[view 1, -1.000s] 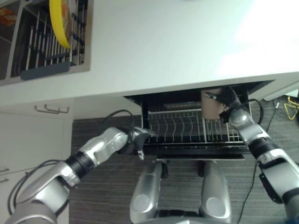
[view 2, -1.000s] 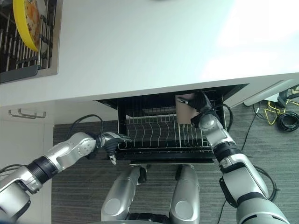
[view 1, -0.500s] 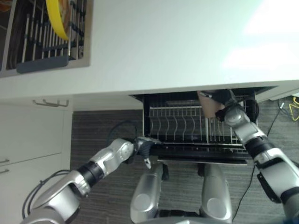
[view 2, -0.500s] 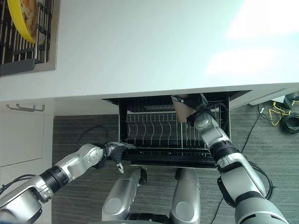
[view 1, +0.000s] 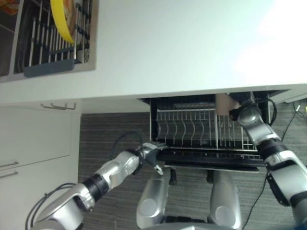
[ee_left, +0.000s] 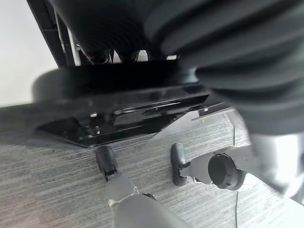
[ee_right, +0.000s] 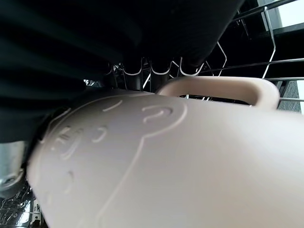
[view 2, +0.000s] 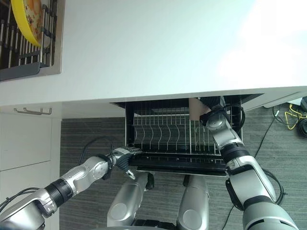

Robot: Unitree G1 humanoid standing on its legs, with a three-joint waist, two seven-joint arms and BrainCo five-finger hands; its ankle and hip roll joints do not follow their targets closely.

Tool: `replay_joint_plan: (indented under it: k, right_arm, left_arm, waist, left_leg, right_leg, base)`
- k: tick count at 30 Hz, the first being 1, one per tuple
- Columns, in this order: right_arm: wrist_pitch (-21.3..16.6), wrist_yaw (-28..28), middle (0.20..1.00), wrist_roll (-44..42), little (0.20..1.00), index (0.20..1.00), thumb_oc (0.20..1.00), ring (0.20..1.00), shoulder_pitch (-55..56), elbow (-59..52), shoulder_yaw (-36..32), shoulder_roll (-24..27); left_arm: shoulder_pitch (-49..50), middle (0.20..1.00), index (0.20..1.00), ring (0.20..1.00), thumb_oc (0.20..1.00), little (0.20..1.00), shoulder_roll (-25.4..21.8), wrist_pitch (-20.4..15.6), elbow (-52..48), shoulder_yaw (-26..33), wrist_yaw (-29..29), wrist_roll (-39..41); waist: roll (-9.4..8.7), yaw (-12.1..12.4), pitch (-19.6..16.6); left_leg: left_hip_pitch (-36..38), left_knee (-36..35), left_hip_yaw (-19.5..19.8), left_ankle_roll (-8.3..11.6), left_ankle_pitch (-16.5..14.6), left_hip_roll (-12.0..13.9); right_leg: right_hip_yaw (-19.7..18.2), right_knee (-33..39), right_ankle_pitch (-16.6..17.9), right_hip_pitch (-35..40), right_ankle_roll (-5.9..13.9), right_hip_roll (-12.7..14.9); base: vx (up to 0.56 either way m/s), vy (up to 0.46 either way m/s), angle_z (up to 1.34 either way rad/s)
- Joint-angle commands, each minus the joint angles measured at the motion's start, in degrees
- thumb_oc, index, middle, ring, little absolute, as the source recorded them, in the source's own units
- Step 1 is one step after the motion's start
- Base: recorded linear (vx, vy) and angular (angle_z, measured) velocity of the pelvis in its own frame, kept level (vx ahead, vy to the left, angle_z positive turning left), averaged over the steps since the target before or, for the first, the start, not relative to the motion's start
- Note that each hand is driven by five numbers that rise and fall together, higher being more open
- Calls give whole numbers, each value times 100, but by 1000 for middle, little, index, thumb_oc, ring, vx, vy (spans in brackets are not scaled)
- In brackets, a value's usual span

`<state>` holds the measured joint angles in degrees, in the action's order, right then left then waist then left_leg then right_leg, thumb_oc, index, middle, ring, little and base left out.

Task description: Place the dishes in the dishwasher.

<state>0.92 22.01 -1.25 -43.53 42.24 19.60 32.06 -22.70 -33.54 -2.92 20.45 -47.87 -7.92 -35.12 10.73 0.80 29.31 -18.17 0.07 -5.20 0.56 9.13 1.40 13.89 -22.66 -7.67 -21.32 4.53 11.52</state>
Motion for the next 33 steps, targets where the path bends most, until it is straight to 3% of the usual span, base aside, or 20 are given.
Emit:
replay_joint_plan:
  k: [1,6,7,8,11,14,21,28,33]
  right_arm:
    - [-181,570,200,-147,200,200,200,200,-801,-72,-394,381]
    - [-190,413,200,-172,200,200,200,200,-733,198,-436,397]
    - [-168,422,853,-205,853,853,853,853,-697,270,-402,372]
    - [-269,555,1000,-260,1000,1000,1000,1000,-616,368,-366,338]
    - [-318,833,1000,-136,1000,1000,1000,1000,-570,435,-386,320]
    - [-110,1412,1000,138,1000,1000,1000,1000,-562,519,-413,360]
    - [-249,1805,1000,-715,1000,1000,1000,1000,-448,324,-631,212]
    - [-501,2042,1000,-1617,1000,1000,1000,1000,652,-1383,-978,-218]
    - [-944,1767,1000,-1219,1000,1000,1000,1000,1997,-3173,-735,-440]
  left_arm:
    - [135,1000,1000,1000,1000,1000,318,315,860,-421,263,-442]
    - [173,1000,1000,1000,1000,1000,333,243,960,-458,408,-421]
    - [183,1000,1000,1000,1000,1000,333,200,1026,-455,483,-421]
    - [191,1000,1000,1000,1000,1000,347,155,1077,-459,578,-437]
    - [217,1000,1000,1000,1000,1000,375,136,1116,-462,658,-435]
    - [282,1000,1000,1000,1000,1000,399,135,1108,-478,697,-466]
    - [456,1000,1000,1000,1000,1000,447,114,1214,-431,912,-473]
    - [681,1000,1000,1000,1000,1000,602,255,1305,-204,1254,-321]
    - [952,1000,1000,1000,1000,1000,628,371,1206,135,1538,-147]
  waist:
    - [32,11,49]
    - [92,12,49]
    - [88,11,49]
    - [81,12,49]
    - [91,16,49]
    - [132,16,49]
    - [161,-30,49]
    - [92,-294,49]
    - [-23,-564,49]
  left_leg:
    - [2,428,-26,108,-710,-2]
    - [-8,457,6,98,-739,-37]
    - [-42,489,13,91,-749,-39]
    - [-84,529,14,81,-769,-41]
    - [-101,549,22,71,-779,-55]
    - [-105,587,19,59,-791,-73]
    - [-51,645,-41,40,-846,-72]
    - [-62,673,-145,36,-869,-42]
    - [-107,685,-238,39,-886,-15]
  right_leg:
    - [-697,137,209,-239,274,-64]
    - [-713,112,191,-258,264,-37]
    - [-721,97,195,-286,261,-34]
    - [-726,92,197,-316,254,-28]
    - [-721,91,204,-329,254,-18]
    - [-725,88,210,-324,252,0]
    - [-782,118,209,-276,230,9]
    - [-957,22,154,-375,180,-73]
    - [-1125,42,182,-477,187,-129]
  base:
    - [15,26,-5]
    - [12,19,-1]
    - [0,0,0]
    - [0,0,0]
    - [-19,7,-4]
    - [-16,30,-3]
    - [-12,20,-5]
    - [2,32,-5]
    - [-19,49,-15]
